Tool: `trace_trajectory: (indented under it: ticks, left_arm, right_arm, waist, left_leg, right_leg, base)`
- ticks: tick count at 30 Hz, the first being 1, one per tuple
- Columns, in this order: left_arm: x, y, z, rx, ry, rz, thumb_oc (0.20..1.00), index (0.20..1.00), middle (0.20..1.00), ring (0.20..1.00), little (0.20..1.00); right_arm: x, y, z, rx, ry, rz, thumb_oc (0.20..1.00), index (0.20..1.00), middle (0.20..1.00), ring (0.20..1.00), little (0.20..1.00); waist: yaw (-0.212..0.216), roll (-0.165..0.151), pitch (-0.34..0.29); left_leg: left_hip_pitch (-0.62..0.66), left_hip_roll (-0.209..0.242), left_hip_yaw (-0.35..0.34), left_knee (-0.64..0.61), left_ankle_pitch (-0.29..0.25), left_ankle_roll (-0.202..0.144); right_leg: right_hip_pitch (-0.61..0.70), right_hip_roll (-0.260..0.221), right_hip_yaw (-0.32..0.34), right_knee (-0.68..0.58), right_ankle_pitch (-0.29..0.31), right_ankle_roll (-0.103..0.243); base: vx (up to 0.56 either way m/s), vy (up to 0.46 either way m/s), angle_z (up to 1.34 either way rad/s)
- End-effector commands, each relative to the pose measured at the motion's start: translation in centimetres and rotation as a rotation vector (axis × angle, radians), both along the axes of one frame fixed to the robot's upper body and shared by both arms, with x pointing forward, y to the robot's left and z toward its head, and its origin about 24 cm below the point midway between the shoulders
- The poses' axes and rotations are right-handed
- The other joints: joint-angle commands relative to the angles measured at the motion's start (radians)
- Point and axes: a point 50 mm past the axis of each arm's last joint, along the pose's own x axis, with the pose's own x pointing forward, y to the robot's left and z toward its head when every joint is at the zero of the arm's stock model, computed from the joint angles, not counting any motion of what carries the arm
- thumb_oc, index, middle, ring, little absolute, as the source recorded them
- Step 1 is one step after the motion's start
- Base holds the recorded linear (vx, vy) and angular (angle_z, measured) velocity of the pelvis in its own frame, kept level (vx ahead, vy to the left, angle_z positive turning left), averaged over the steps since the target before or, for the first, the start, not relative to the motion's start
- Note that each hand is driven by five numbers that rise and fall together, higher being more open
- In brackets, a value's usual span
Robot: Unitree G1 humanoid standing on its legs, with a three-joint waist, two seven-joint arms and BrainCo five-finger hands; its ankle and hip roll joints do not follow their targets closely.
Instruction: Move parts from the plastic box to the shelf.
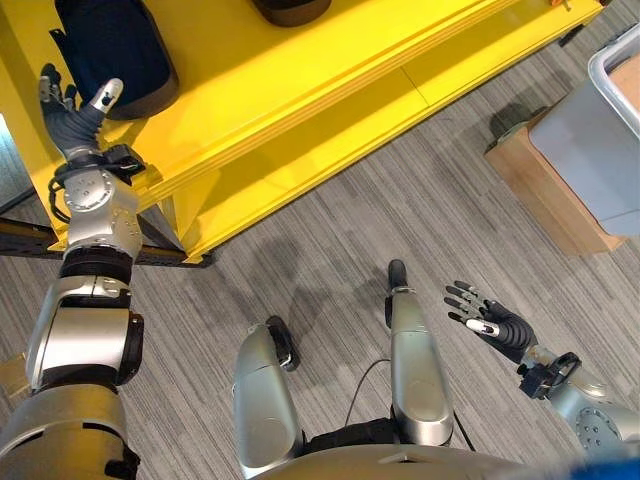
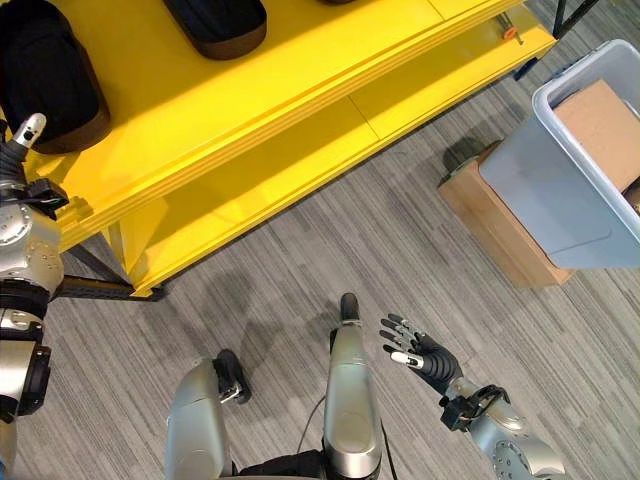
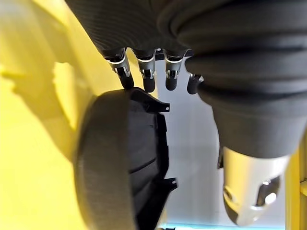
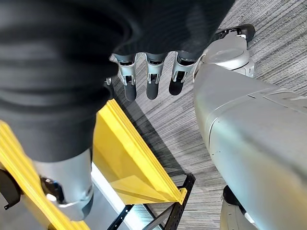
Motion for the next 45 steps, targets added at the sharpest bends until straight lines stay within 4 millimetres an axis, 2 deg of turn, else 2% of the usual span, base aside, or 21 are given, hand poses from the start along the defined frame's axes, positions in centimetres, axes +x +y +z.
trace_trajectory:
  ticks: [1, 7, 10, 12, 14, 15, 16, 17, 18, 21, 25, 29, 31, 33, 35, 36, 37, 38, 39, 44, 45]
  left_arm:
    - [-1.4, 1.2, 1.6, 0.092, -0.051, 0.019, 1.000, 1.000, 1.000, 1.000, 1.000]
    - [-1.7, 1.2, 1.2, 0.083, -0.064, 0.020, 1.000, 1.000, 1.000, 1.000, 1.000]
    - [-2.6, 2.4, 0.5, 0.055, -0.059, 0.062, 1.000, 1.000, 1.000, 1.000, 1.000]
    - [-3.5, 3.9, 0.0, 0.017, -0.051, 0.112, 1.000, 1.000, 1.000, 1.000, 1.000]
    - [-3.9, 4.5, -0.2, -0.001, -0.052, 0.131, 1.000, 1.000, 1.000, 1.000, 1.000]
    - [-4.5, 5.6, -0.4, -0.017, -0.036, 0.169, 1.000, 1.000, 1.000, 1.000, 1.000]
    - [-4.5, 5.6, -0.4, -0.017, -0.036, 0.169, 1.000, 1.000, 1.000, 1.000, 1.000]
    - [-5.8, 7.4, -0.7, -0.050, -0.029, 0.236, 1.000, 1.000, 1.000, 1.000, 1.000]
    - [-5.9, 7.4, -0.7, -0.050, -0.029, 0.236, 1.000, 1.000, 1.000, 1.000, 1.000]
    - [-7.7, 9.5, -1.5, -0.086, -0.004, 0.322, 1.000, 1.000, 1.000, 1.000, 1.000]
    - [-9.2, 10.9, -2.0, -0.108, 0.012, 0.375, 1.000, 1.000, 1.000, 1.000, 1.000]
    - [-9.9, 11.0, -3.0, -0.120, 0.000, 0.370, 1.000, 1.000, 1.000, 1.000, 1.000]
    - [-9.9, 10.2, -3.6, -0.098, -0.007, 0.339, 1.000, 1.000, 1.000, 1.000, 1.000]
    - [-9.5, 7.8, -3.7, -0.018, -0.061, 0.233, 1.000, 1.000, 1.000, 1.000, 1.000]
    - [-10.2, 6.1, -5.5, -0.020, -0.073, 0.149, 1.000, 1.000, 1.000, 1.000, 1.000]
    - [-10.5, 4.3, -5.8, 0.014, -0.085, 0.078, 1.000, 1.000, 1.000, 1.000, 1.000]
    - [-11.2, 2.0, -7.0, 0.023, -0.088, -0.026, 1.000, 1.000, 1.000, 1.000, 1.000]
    - [-11.2, 2.0, -7.0, 0.022, -0.087, -0.025, 1.000, 1.000, 1.000, 1.000, 1.000]
    - [-11.6, 0.4, -7.7, 0.031, -0.082, -0.100, 1.000, 1.000, 1.000, 1.000, 1.000]
    - [-12.5, -3.8, -8.8, 0.064, -0.047, -0.366, 1.000, 1.000, 1.000, 1.000, 1.000]
    - [-12.5, -3.8, -8.8, 0.063, -0.046, -0.367, 1.000, 1.000, 1.000, 1.000, 1.000]
  right_arm:
    - [-0.8, -0.4, 0.2, 0.004, -0.009, 0.003, 1.000, 1.000, 1.000, 1.000, 1.000]
    - [-0.9, -0.5, 0.3, 0.003, -0.015, -0.007, 1.000, 1.000, 1.000, 1.000, 1.000]
    - [-1.0, -0.6, 0.3, 0.000, -0.017, -0.013, 1.000, 1.000, 1.000, 1.000, 1.000]
    - [-1.0, -0.6, 0.3, 0.001, -0.017, -0.016, 1.000, 1.000, 1.000, 1.000, 1.000]
    - [-1.0, -0.6, 0.3, 0.004, -0.018, -0.015, 1.000, 1.000, 1.000, 1.000, 1.000]
    - [-1.0, -0.6, 0.3, 0.004, -0.017, -0.013, 1.000, 1.000, 1.000, 1.000, 1.000]
    - [-0.9, -0.6, 0.3, 0.005, -0.017, -0.013, 1.000, 1.000, 1.000, 1.000, 1.000]
    - [-0.9, -0.6, 0.3, 0.007, -0.019, -0.019, 1.000, 1.000, 1.000, 1.000, 1.000]
    - [-0.9, -0.6, 0.3, 0.007, -0.019, -0.018, 1.000, 1.000, 1.000, 1.000, 1.000]
    - [-0.9, -0.4, 0.3, 0.023, -0.024, -0.018, 1.000, 1.000, 1.000, 1.000, 1.000]
    - [-0.8, -0.2, 0.4, 0.028, -0.029, -0.011, 1.000, 1.000, 1.000, 1.000, 1.000]
    - [-0.4, 0.1, 0.6, 0.037, -0.051, -0.008, 1.000, 1.000, 1.000, 1.000, 1.000]
    - [-0.3, 0.3, 0.7, 0.045, -0.063, -0.016, 1.000, 1.000, 1.000, 1.000, 1.000]
    - [0.0, 0.4, 1.1, 0.054, -0.096, -0.033, 1.000, 1.000, 1.000, 1.000, 1.000]
    - [0.1, 0.3, 1.1, 0.054, -0.107, -0.053, 1.000, 1.000, 1.000, 1.000, 1.000]
    - [0.0, 0.2, 1.1, 0.054, -0.109, -0.067, 1.000, 1.000, 1.000, 1.000, 1.000]
    - [0.1, 0.0, 1.2, 0.042, -0.123, -0.086, 1.000, 1.000, 1.000, 1.000, 1.000]
    - [0.0, 0.0, 1.2, 0.041, -0.121, -0.086, 1.000, 1.000, 1.000, 1.000, 1.000]
    - [0.0, -0.4, 1.4, 0.032, -0.130, -0.101, 1.000, 1.000, 1.000, 1.000, 1.000]
    - [-0.3, -0.9, 1.5, 0.030, -0.140, -0.126, 1.000, 1.000, 1.000, 1.000, 1.000]
    - [-0.3, -0.9, 1.5, 0.030, -0.139, -0.126, 1.000, 1.000, 1.000, 1.000, 1.000]
  waist:
    - [0.037, -0.105, -0.037]
    - [0.039, -0.103, -0.037]
    - [0.045, -0.096, -0.037]
    - [0.049, -0.090, -0.037]
    - [0.051, -0.089, -0.037]
    - [0.053, -0.086, -0.037]
    - [0.052, -0.087, -0.037]
    - [0.060, -0.082, -0.037]
    - [0.059, -0.082, -0.037]
    - [0.068, -0.077, -0.037]
    - [0.075, -0.071, -0.037]
    - [0.086, -0.060, -0.037]
    - [0.094, -0.050, -0.037]
    - [0.109, -0.035, -0.037]
    - [0.118, -0.022, -0.049]
    - [0.120, -0.017, -0.064]
    - [0.127, -0.006, -0.090]
    - [0.126, -0.006, -0.092]
    - [0.131, 0.002, -0.112]
    - [0.140, 0.039, -0.210]
    - [0.140, 0.039, -0.211]
  left_leg:
    - [-0.100, 0.042, -0.145, -0.062, 0.142, -0.074]
    - [-0.098, 0.040, -0.144, -0.062, 0.141, -0.072]
    - [-0.094, 0.039, -0.143, -0.066, 0.144, -0.074]
    - [-0.091, 0.039, -0.146, -0.066, 0.144, -0.075]
    - [-0.089, 0.039, -0.147, -0.067, 0.144, -0.075]
    - [-0.084, 0.039, -0.147, -0.069, 0.145, -0.076]
    - [-0.084, 0.039, -0.147, -0.069, 0.145, -0.076]
    - [-0.076, 0.039, -0.149, -0.072, 0.146, -0.078]
    - [-0.076, 0.038, -0.149, -0.073, 0.147, -0.078]
    - [-0.061, 0.038, -0.152, -0.077, 0.147, -0.082]
    - [-0.043, 0.037, -0.152, -0.087, 0.150, -0.084]
    - [-0.008, 0.030, -0.152, -0.119, 0.166, -0.086]
    - [0.014, 0.026, -0.154, -0.134, 0.172, -0.087]
    - [0.039, 0.021, -0.161, -0.154, 0.178, -0.088]
    - [0.063, 0.017, -0.166, -0.182, 0.192, -0.088]
    - [0.069, 0.013, -0.170, -0.198, 0.203, -0.086]
    - [0.088, 0.009, -0.174, -0.228, 0.217, -0.084]
    - [0.089, 0.009, -0.174, -0.230, 0.218, -0.084]
    - [0.104, 0.008, -0.177, -0.255, 0.228, -0.084]
    - [0.173, 0.012, -0.178, -0.385, 0.288, -0.086]
    - [0.175, 0.012, -0.178, -0.388, 0.290, -0.087]
  right_leg:
    - [0.071, -0.102, 0.063, -0.006, -0.044, -0.005]
    - [0.067, -0.103, 0.067, -0.003, -0.045, -0.005]
    - [0.070, -0.105, 0.062, -0.002, -0.047, -0.005]
    - [0.078, -0.106, 0.059, 0.000, -0.050, -0.007]
    - [0.080, -0.106, 0.058, 0.001, -0.051, -0.006]
    - [0.084, -0.106, 0.056, 0.000, -0.052, -0.006]
    - [0.084, -0.106, 0.056, 0.000, -0.052, -0.006]
    - [0.094, -0.106, 0.054, 0.000, -0.054, -0.006]
    - [0.095, -0.106, 0.053, 0.000, -0.054, -0.006]
    - [0.113, -0.108, 0.047, 0.002, -0.059, -0.005]
    - [0.135, -0.111, 0.040, -0.003, -0.059, -0.005]
    - [0.175, -0.116, 0.027, -0.024, -0.051, -0.004]
    - [0.199, -0.116, 0.018, -0.030, -0.050, -0.005]
    - [0.232, -0.115, 0.005, -0.038, -0.053, -0.008]
    - [0.256, -0.113, -0.009, -0.048, -0.054, -0.010]
    - [0.265, -0.112, -0.016, -0.059, -0.049, -0.012]
    - [0.281, -0.110, -0.028, -0.070, -0.049, -0.014]
    - [0.282, -0.110, -0.029, -0.072, -0.048, -0.014]
    - [0.296, -0.107, -0.039, -0.084, -0.049, -0.014]
    - [0.353, -0.091, -0.085, -0.140, -0.049, -0.009]
    - [0.355, -0.091, -0.086, -0.142, -0.048, -0.009]
  base:
    - [0.00, 0.000, 0.00]
    - [0.00, 0.000, 0.00]
    - [0.00, 0.000, 0.00]
    - [0.01, -0.007, 0.02]
    - [0.00, 0.000, 0.00]
    - [0.00, 0.000, 0.00]
    - [0.00, 0.000, 0.00]
    - [0.00, 0.000, 0.00]
    - [0.00, 0.000, 0.00]
    - [0.00, -0.007, 0.02]
    - [0.00, -0.005, 0.02]
    - [0.01, -0.012, 0.06]
    - [0.01, -0.014, -0.13]
    - [0.01, -0.021, -0.01]
    - [0.03, -0.032, 0.14]
    - [0.05, -0.061, 0.18]
    - [0.04, -0.051, 0.16]
    - [0.07, -0.063, 0.10]
    - [0.06, -0.045, 0.18]
    - [0.05, -0.066, 0.15]
    - [0.04, -0.070, 0.21]
